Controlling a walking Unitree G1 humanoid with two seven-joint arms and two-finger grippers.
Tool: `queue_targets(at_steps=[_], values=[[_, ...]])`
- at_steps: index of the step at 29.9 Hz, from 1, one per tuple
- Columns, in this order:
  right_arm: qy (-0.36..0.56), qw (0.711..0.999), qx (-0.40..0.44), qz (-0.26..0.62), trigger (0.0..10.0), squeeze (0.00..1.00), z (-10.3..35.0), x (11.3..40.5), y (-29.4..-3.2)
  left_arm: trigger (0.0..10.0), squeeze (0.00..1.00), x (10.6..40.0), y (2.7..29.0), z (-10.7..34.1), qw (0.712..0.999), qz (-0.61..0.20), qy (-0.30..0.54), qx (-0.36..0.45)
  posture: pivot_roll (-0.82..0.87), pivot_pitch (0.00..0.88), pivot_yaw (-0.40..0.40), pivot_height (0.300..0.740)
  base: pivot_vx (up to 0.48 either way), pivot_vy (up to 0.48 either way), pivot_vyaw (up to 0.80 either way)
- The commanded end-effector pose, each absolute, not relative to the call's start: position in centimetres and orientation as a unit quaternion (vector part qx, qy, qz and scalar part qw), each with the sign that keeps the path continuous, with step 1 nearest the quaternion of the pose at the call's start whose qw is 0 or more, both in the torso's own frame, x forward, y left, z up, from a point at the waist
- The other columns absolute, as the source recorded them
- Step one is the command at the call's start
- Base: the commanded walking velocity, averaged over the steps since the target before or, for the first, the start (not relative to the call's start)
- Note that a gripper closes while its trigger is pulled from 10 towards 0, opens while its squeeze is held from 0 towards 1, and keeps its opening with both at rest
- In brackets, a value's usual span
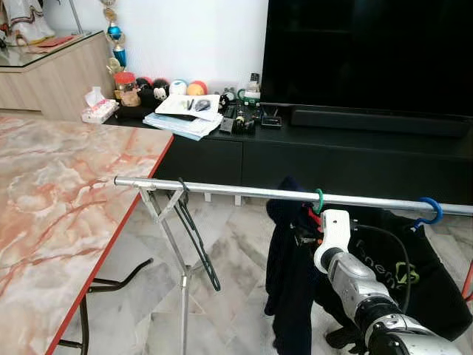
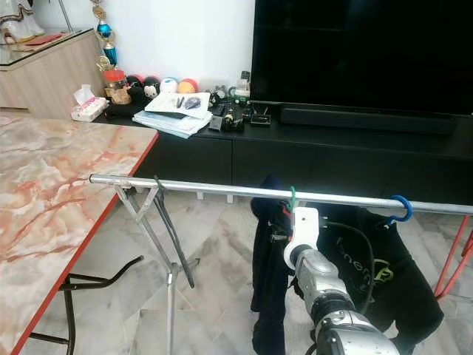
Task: Hang hanger
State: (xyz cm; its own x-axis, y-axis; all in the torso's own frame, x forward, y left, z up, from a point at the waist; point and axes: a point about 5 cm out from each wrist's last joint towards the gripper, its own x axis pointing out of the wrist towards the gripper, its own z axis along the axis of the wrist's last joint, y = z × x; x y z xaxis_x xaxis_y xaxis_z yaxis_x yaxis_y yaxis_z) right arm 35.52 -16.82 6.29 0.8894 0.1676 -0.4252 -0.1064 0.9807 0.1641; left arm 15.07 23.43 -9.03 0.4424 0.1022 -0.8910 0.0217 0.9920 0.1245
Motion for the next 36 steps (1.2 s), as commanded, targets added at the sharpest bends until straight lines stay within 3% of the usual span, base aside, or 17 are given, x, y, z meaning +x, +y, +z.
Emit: queue_targets(at_steps=[1, 5, 6, 7, 17, 36], values=[[0.240, 0.966, 0.063, 0.068, 10.0, 0.00, 5.8, 35.2, -16.8, 10.0, 0.00, 14.8, 23.6, -9.1, 0.842, 0.023, 0.534, 0.066, 0.12, 0.000, 0.024, 0.740, 0.000, 0.000, 0.00], [0.234, 0.968, 0.066, 0.064, 10.0, 0.00, 6.0, 35.4, -16.8, 10.0, 0.00, 14.8, 23.7, -9.1, 0.842, 0.023, 0.534, 0.067, 0.12, 0.000, 0.027, 0.740, 0.000, 0.000, 0.00], [0.233, 0.968, 0.066, 0.063, 6.5, 0.00, 6.0, 35.4, -16.8, 10.0, 0.00, 14.8, 23.7, -9.1, 0.842, 0.022, 0.534, 0.067, 0.12, 0.000, 0.027, 0.740, 0.000, 0.000, 0.00], [0.233, 0.968, 0.067, 0.061, 0.0, 0.00, 6.0, 35.4, -16.9, 10.0, 0.00, 14.8, 23.7, -9.1, 0.842, 0.022, 0.535, 0.067, 0.12, 0.000, 0.027, 0.740, 0.000, 0.000, 0.00], [0.225, 0.971, 0.063, 0.053, 0.0, 0.00, 6.1, 35.4, -17.1, 10.0, 0.00, 14.8, 23.6, -9.1, 0.842, 0.021, 0.535, 0.067, 0.11, 0.000, 0.028, 0.740, 0.000, 0.000, 0.00], [0.097, 0.994, 0.034, 0.039, 0.0, 0.00, 6.1, 33.8, -18.6, 10.0, 0.00, 14.7, 23.6, -9.2, 0.841, 0.023, 0.536, 0.067, 0.09, 0.000, 0.023, 0.740, 0.000, 0.000, 0.00]])
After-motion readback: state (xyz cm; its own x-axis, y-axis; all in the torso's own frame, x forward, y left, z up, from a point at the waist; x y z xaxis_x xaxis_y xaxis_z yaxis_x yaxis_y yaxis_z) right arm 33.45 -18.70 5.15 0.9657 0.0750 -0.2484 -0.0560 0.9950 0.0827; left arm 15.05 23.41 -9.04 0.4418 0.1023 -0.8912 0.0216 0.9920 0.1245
